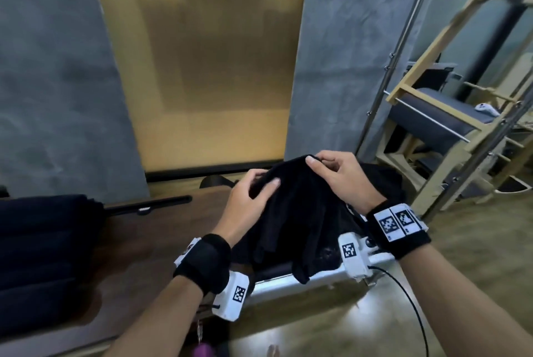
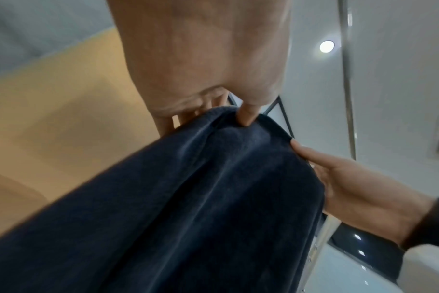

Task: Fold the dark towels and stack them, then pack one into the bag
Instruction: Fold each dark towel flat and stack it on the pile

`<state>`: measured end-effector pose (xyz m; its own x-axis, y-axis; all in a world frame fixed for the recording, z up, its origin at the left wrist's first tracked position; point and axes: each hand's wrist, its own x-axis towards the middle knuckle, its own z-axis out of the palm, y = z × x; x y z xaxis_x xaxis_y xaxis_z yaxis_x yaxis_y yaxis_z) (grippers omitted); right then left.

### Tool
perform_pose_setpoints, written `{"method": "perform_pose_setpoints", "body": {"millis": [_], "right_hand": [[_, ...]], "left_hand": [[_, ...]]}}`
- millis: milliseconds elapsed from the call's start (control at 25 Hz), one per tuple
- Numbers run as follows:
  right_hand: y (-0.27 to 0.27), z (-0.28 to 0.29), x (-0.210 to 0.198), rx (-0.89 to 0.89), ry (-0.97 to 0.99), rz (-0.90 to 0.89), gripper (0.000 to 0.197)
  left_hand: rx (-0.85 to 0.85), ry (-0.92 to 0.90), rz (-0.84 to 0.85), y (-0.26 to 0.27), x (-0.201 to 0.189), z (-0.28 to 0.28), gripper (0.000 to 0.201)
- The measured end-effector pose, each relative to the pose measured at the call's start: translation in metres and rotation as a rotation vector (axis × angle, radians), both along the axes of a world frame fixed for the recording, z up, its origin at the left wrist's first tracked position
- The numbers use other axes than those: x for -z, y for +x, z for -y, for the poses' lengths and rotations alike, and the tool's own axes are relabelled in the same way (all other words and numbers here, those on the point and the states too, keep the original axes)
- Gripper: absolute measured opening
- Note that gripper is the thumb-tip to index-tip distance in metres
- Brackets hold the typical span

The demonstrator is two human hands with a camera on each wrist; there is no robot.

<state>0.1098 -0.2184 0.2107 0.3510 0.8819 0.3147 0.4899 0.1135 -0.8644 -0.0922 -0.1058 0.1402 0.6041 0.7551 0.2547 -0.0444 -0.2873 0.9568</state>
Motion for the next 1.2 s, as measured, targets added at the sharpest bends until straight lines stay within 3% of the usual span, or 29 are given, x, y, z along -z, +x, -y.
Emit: {"method": "perform_pose_setpoints", "body": {"millis": [80,120,280,400,520,640,760,840,920,1000,1080,1200], "right_hand": [[-0.037,0.012,0.002,-0.079,-0.023,0.033,0.029],[-0.054,0.015,0.003,-0.107,-0.033,0.05,0.026],[-0.09,0.027,0.017,-0.096,-0.073,0.02,0.019],[-0.101,0.044,0.045,-0.177,-0.17,-0.051,0.022],[-0.12,0.053,0.086,-0.367,-0.398,0.003,0.038],[-0.134,0.056,0.114,-0.451,-0.53,0.09,0.023],[-0.148,0.05,0.108,-0.41,-0.409,0.102,0.008],[-0.168,0.041,0.087,-0.461,-0.289,0.109,0.005],[-0.193,0.029,0.065,-0.522,-0.197,0.161,0.01],[-0.212,0.019,0.049,-0.551,-0.133,0.169,0.013],[-0.219,0.015,0.044,-0.544,-0.106,0.118,0.01],[-0.207,0.019,0.055,-0.503,-0.148,-0.094,0.02]], "left_hand": [[0.084,0.095,-0.076,-0.017,-0.01,0.028,0.059],[0.103,0.145,-0.097,-0.024,-0.013,0.039,0.062],[-0.01,0.272,-0.17,-0.06,-0.027,0.054,0.015],[-0.126,0.381,-0.348,-0.1,-0.025,0.064,0.016],[-0.212,0.314,-0.284,-0.139,-0.015,0.065,0.019],[-0.334,0.276,-0.221,-0.185,-0.003,0.057,0.021],[-0.443,0.306,-0.319,-0.236,0.01,0.049,0.027],[-0.322,0.191,-0.314,-0.248,0.015,0.055,0.021],[-0.076,0.018,-0.289,-0.237,0.013,0.069,0.008],[0.082,0.023,-0.262,-0.217,0.01,0.08,0.034],[0.068,0.066,-0.225,-0.201,0.003,0.083,0.037],[0.02,0.098,-0.239,-0.195,0.002,0.083,0.021]]}}
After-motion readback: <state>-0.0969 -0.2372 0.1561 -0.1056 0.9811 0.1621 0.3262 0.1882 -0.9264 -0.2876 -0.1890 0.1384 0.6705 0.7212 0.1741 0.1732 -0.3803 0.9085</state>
